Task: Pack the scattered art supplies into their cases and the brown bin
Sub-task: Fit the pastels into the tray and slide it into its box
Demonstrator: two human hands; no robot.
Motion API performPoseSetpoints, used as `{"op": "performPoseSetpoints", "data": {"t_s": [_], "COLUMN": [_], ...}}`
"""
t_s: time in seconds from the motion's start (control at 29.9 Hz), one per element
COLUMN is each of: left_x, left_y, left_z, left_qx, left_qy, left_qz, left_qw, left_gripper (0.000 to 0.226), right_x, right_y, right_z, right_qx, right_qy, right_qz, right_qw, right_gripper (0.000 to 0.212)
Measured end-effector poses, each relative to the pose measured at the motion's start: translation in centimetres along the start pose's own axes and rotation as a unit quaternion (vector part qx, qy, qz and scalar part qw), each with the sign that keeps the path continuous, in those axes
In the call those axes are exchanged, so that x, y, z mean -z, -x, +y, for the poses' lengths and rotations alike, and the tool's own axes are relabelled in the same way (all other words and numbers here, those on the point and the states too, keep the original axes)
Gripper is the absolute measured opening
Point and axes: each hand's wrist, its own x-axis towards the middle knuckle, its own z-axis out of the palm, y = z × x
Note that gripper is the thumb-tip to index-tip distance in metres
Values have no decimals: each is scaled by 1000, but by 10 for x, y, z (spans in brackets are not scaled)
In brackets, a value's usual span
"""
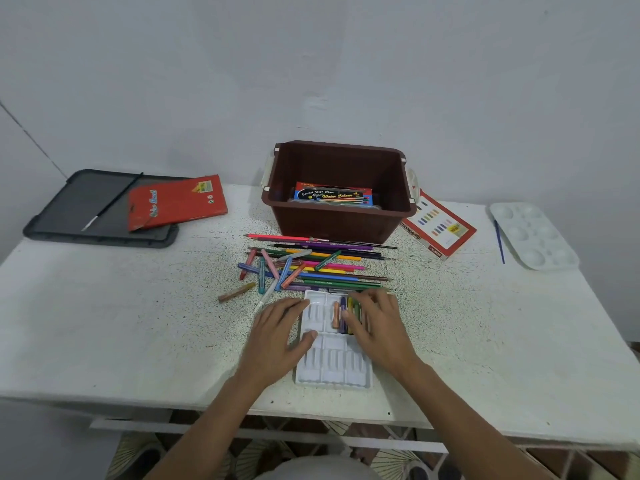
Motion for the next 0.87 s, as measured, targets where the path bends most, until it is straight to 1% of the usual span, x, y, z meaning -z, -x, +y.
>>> {"op": "performPoseSetpoints", "data": {"t_s": [0.1,0.3,0.4,0.5,0.57,0.67,0.77,0.87], "left_x": [1,12,21,26,27,23,16,9], "left_y": [-2,-18,-48,-83,-106,-132,-147,-154], "left_z": [0,9,19,29,35,42,43,40], "left_qx": [0,11,4,-24,-49,-46,-10,10], "left_qy": [10,69,59,28,-3,-46,-80,-116], "left_qz": [3,33,44,52,54,20,-26,-52], "left_qw": [1000,997,997,998,997,998,996,992], "left_gripper": [56,46,37,25,22,22,24,22], "right_x": [0,-3,-5,-8,-10,-10,-11,-9], "right_y": [8,15,20,24,25,25,26,24], "right_z": [6,11,15,18,18,18,19,19], "right_qx": [32,34,46,57,59,59,54,50], "right_qy": [20,20,8,19,24,38,32,22], "right_qz": [-17,-4,6,-5,-4,-8,-18,-18], "right_qw": [999,999,999,998,998,998,998,998], "right_gripper": [65,64,58,59,60,62,63,62]}}
